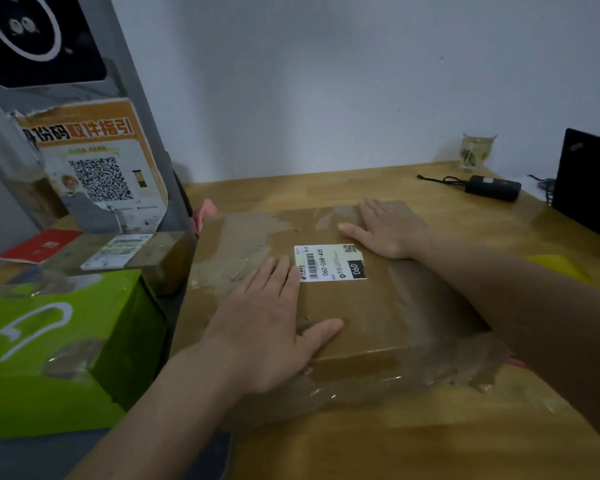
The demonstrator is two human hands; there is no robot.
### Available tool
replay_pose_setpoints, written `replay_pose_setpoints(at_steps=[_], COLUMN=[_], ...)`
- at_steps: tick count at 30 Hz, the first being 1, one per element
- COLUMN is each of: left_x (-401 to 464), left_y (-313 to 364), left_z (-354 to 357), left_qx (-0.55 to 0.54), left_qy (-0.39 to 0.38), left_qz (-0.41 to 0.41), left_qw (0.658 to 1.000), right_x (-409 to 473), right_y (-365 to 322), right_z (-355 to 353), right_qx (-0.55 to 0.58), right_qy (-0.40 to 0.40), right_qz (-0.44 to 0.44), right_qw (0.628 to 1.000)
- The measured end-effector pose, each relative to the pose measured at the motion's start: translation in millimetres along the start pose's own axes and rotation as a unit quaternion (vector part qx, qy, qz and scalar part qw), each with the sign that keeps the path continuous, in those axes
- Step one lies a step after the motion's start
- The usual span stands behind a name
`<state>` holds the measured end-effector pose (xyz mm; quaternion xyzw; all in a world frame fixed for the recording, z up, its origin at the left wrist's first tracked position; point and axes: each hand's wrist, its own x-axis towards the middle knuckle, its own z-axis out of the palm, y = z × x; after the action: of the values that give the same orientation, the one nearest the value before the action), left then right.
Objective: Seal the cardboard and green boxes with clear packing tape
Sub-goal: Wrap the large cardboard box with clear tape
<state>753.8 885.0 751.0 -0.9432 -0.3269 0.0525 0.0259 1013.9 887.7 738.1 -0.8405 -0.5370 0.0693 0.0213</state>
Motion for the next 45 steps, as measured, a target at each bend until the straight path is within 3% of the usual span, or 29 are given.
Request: replay_pose_setpoints(at_steps=[7,13,17,23,27,32,38,42,45], left_x=[7.1,16.5,12.6,12.7,15.4,24.3,27.2,20.8,1.7], left_y=[-0.6,-1.8,-3.4,-5.4,-5.7,-5.7,-45.9,-47.5,-27.5], left_z=[-1.3,-6.9,-3.1,0.1,0.9,0.6,0.7,-0.9,-1.6], left_qx=[0.01,-0.002,0.003,-0.014,-0.025,-0.033,-0.05,-0.05,-0.03], left_qy=[-0.029,-0.072,-0.038,-0.017,-0.022,-0.03,-0.017,-0.01,-0.006], left_qz=[0.007,0.016,0.016,0.037,0.039,-0.058,-0.189,-0.193,-0.071], left_qw=[1.0,0.997,0.999,0.999,0.999,0.997,0.981,0.98,0.997], right_x=[24.5,-12.7,18.4,58.3,53.5,8.7,-75.9,-151.0,-178.1], right_y=[-1.4,4.2,13.3,-0.4,-32.3,-77.5,-42.3,-10.3,-10.2], right_z=[-7.7,1.0,-2.7,-11.7,-10.6,-2.4,-2.0,15.2,40.7], right_qx=[-0.041,-0.039,-0.028,0.016,0.014,-0.01,-0.013,-0.041,-0.043], right_qy=[-0.001,-0.007,0.031,0.002,0.008,-0.022,-0.045,0.023,0.146], right_qz=[0.006,-0.103,-0.035,0.064,0.035,-0.08,-0.059,0.02,0.073], right_qw=[0.999,0.994,0.999,0.998,0.999,0.997,0.997,0.999,0.986])
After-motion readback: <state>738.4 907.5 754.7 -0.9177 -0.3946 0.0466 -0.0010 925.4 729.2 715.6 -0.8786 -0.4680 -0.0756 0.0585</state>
